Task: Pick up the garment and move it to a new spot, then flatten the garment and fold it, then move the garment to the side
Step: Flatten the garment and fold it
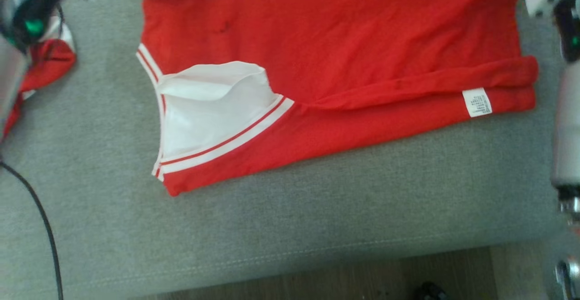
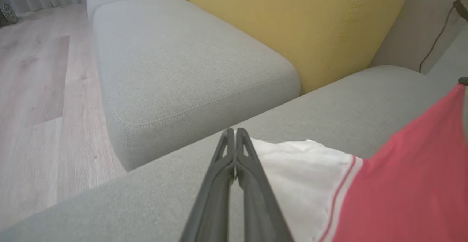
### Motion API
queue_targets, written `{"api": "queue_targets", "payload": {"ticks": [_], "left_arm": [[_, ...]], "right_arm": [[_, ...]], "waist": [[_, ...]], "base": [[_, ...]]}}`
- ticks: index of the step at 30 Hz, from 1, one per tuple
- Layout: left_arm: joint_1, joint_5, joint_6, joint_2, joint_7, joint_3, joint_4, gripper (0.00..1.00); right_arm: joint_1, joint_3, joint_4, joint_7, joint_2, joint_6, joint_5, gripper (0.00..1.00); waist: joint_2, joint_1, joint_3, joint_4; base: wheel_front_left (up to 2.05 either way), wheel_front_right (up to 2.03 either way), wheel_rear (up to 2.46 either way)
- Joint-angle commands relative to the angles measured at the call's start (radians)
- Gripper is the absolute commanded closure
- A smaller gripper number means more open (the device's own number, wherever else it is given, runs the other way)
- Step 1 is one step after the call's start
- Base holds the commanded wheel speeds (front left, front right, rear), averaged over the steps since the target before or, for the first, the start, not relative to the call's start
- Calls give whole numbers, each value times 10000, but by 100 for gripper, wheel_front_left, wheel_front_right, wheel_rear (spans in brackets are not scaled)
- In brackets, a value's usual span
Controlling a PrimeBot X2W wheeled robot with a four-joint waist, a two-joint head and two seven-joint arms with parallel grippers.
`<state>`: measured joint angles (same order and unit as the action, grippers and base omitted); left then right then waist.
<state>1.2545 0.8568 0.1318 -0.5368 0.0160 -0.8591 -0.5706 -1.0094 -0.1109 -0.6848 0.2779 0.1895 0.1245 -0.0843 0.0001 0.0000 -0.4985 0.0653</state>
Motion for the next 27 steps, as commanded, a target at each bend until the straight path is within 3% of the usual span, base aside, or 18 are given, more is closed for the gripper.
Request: {"api": "queue_targets", "payload": {"ticks": [1,7,14,21,27], "left_arm": [[-37,131,-19,-791,-132,449,712,100],[-1347,650,-339,-1489,-187,596,2437,100],[-3526,1247,-1336,-2530,-158,618,5268,100],[-5039,1210,-2373,-3164,-263,377,7265,100],[-6022,1330,-2876,-3392,-286,89,8103,100]], "right_arm": [[385,236,602,42,198,62,209,100],[1330,381,1305,440,713,62,552,100],[2916,140,2635,1117,1232,62,871,100],[4683,-325,4147,1708,1185,62,988,100],[5734,-441,5075,2266,972,62,1124,100]], "waist": [[-1,0,174,-181],[-1,0,430,-444],[-1,0,659,-813],[-1,0,779,-1044],[-1,0,841,-1065]], "base": [[0,0,0],[0,0,0],[0,0,0],[0,0,0],[0,0,0]]}}
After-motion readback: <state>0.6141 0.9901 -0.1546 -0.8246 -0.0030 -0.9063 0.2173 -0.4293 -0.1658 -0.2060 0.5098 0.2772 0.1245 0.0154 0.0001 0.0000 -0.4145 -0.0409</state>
